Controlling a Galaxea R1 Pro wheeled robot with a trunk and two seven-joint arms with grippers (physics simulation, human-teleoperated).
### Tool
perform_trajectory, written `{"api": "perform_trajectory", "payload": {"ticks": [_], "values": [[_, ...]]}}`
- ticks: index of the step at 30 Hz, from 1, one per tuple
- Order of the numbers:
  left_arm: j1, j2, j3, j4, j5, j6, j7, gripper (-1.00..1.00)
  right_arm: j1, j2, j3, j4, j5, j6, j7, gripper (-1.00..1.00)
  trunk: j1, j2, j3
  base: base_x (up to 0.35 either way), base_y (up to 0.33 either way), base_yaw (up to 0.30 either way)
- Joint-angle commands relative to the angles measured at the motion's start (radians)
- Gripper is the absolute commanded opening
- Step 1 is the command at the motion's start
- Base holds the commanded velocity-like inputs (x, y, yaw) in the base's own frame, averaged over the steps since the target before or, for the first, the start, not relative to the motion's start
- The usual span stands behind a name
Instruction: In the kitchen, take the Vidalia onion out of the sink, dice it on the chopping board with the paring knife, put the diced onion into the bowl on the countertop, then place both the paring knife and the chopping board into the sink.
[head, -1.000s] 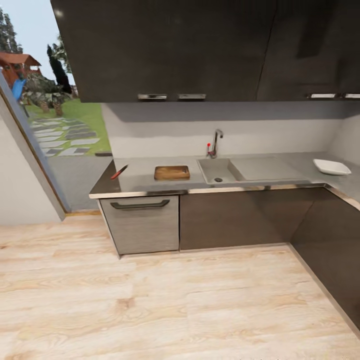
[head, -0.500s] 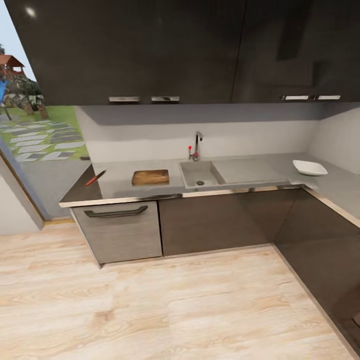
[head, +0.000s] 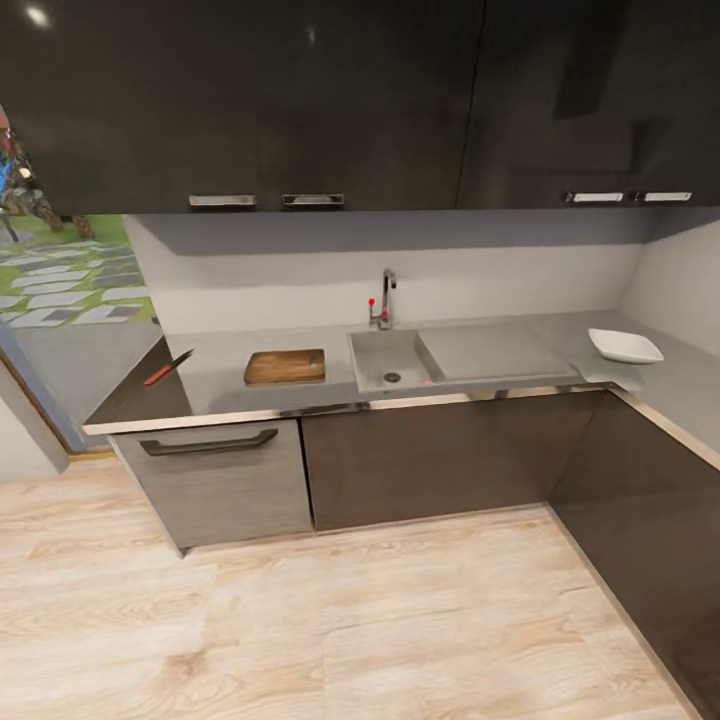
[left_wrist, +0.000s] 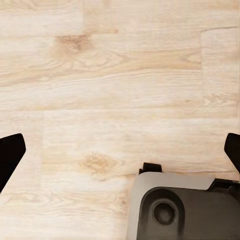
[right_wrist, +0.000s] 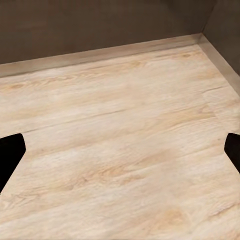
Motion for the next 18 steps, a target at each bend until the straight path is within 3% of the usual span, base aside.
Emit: {"api": "perform_trajectory", "payload": {"ticks": [1,14,18], "values": [[0.000,0.000,0.001,-0.001,0.002,-0.002,-0.001,1.00,-0.001,0.000,-0.004,0.000,0.011,-0.002,-0.007,1.00,0.001,-0.002,-0.002,0.273,-0.032,0.000],[0.000,-0.001,0.001,-0.001,0.002,-0.002,-0.001,1.00,-0.001,0.000,-0.003,0.000,0.011,-0.002,-0.007,1.00,0.001,-0.002,-0.002,0.278,-0.031,0.000],[0.000,0.000,0.001,-0.001,0.002,-0.002,-0.001,1.00,-0.001,0.000,-0.004,0.000,0.011,-0.002,-0.007,1.00,0.001,-0.002,-0.002,0.154,-0.027,0.000]]}}
